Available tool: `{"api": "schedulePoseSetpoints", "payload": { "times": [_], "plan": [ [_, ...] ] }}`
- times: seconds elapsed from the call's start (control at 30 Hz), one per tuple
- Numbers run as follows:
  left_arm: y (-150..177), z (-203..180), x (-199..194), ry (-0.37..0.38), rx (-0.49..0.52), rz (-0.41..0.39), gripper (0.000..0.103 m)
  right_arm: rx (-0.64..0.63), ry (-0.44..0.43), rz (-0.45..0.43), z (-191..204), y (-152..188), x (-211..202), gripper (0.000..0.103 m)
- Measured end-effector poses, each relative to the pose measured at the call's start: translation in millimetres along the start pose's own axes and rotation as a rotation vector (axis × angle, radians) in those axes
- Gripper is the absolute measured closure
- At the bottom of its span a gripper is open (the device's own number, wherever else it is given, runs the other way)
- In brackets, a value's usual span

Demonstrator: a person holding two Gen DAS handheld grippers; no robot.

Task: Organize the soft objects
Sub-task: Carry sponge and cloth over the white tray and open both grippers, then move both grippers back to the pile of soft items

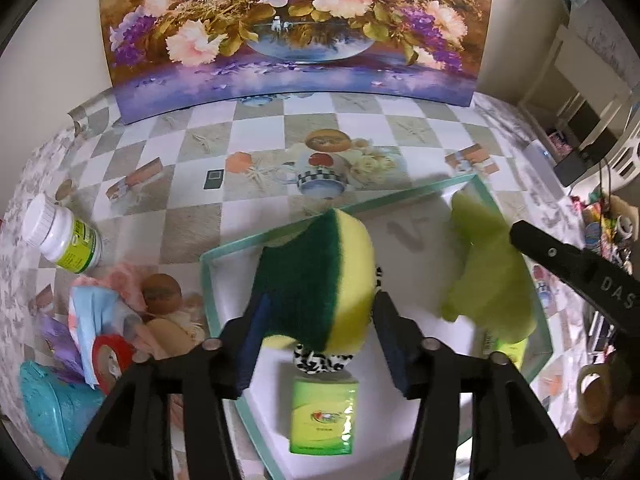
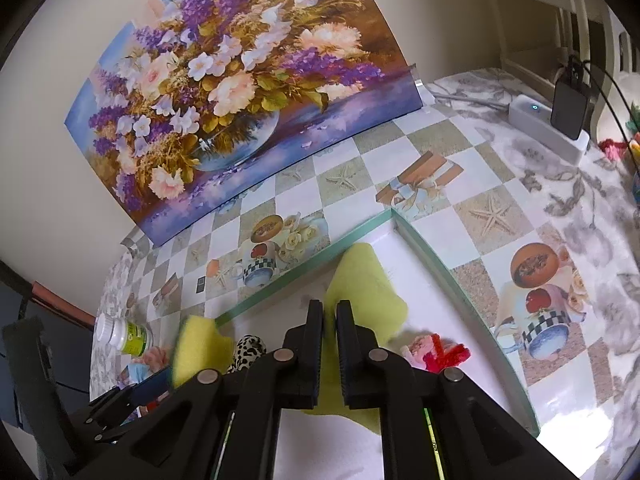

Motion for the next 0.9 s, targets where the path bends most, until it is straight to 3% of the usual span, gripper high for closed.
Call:
{"api": "schedulePoseSetpoints", "payload": {
  "times": [0.23, 0.33, 0.47, 0.57, 0.67, 0.9],
  "plan": [
    [-4.0, 1.2, -17.2, 0.012, -0.014, -0.028, 0.040, -0.021, 0.028, -0.010, 4.8, -3.1, -8.0, 0.092],
    [-5.8, 8.9, -20.8, -0.006, -0.038, -0.033, 0.038, -0.040, 0.056, 0.000, 7.5, -2.6, -8.0, 0.086],
    [-6.9, 25.0, -19.5, -0.035, -0.078, -0.032, 0.035, -0.069, 0.086, 0.030, 12.4, 0.5, -2.1, 0.064],
    [-6.7, 37.5, -15.3, -0.070, -0.107, -0.023, 0.033, -0.084, 0.101, 0.056, 15.7, 4.0, 4.8, 0.055],
    [-5.7, 50.8, -11.2, -0.099, -0.140, -0.015, 0.019, -0.097, 0.129, 0.075, 18.2, 7.3, 10.9, 0.042],
    [-0.4, 78.5, -6.4, -0.153, -0.209, -0.007, 0.016, -0.125, 0.204, 0.130, 20.2, 14.3, 24.7, 0.033]
  ]
}}
Point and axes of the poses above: each gripper's, at about its wrist camera, not at the fingertips, and x roughly the way its jaws point, z to its left, y to its underside, the point moved 1 cm from there along x, roughly the way its jaws point, and after that the axes turned 1 degree about -z, right-handed, at the moved point
